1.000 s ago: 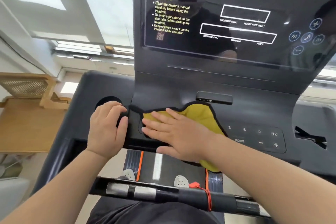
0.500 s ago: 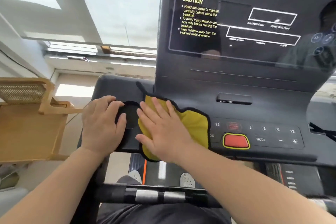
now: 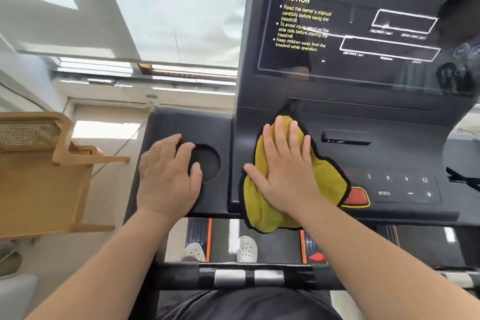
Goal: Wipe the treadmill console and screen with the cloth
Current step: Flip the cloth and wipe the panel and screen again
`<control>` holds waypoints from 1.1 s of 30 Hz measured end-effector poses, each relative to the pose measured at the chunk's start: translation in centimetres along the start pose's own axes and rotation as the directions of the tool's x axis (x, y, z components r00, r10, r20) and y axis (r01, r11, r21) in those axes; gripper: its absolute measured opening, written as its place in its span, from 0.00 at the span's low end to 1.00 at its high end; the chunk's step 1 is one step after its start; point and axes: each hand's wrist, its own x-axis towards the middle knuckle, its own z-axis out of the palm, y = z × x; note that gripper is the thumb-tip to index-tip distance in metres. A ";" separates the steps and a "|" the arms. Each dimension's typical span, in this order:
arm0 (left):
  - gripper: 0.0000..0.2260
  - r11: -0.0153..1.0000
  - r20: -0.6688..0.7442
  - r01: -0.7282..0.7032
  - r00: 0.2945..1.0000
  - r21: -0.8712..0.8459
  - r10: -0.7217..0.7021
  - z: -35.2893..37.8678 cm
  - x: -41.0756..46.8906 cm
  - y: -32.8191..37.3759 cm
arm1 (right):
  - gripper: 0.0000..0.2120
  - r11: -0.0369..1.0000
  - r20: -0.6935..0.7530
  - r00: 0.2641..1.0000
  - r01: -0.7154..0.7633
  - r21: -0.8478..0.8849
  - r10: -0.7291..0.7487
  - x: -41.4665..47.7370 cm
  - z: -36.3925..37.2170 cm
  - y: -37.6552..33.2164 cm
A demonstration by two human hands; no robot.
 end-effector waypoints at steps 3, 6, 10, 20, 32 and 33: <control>0.20 0.999 0.006 -0.004 1.000 0.047 0.003 0.1 0.2 0.1 | 0.42 0.970 0.038 0.970 0.243 -0.020 -0.242 0.5 0.0 -2.2; 0.21 0.998 0.007 0.001 1.000 0.060 -0.002 0.0 0.1 0.3 | 0.40 0.856 0.096 0.856 0.513 -0.057 -0.507 -0.7 0.7 -1.2; 0.24 0.997 0.034 0.028 0.999 0.070 -0.031 -0.2 0.1 0.6 | 0.39 0.719 0.142 0.725 0.687 -0.104 -0.673 -2.3 1.1 4.9; 0.24 0.993 0.046 0.077 0.996 0.088 -0.081 -0.7 0.1 1.2 | 0.41 0.869 0.016 0.877 0.478 -0.127 -0.480 3.4 -0.9 1.6; 0.24 0.998 0.035 0.037 0.999 0.046 -0.039 -0.3 0.3 0.5 | 0.41 0.775 0.100 0.787 0.617 -0.137 -0.609 -1.8 0.4 8.4; 0.24 0.999 0.034 0.031 0.999 0.042 -0.033 -0.3 0.3 0.5 | 0.41 0.815 0.086 0.826 0.563 -0.133 -0.557 -1.3 0.1 8.7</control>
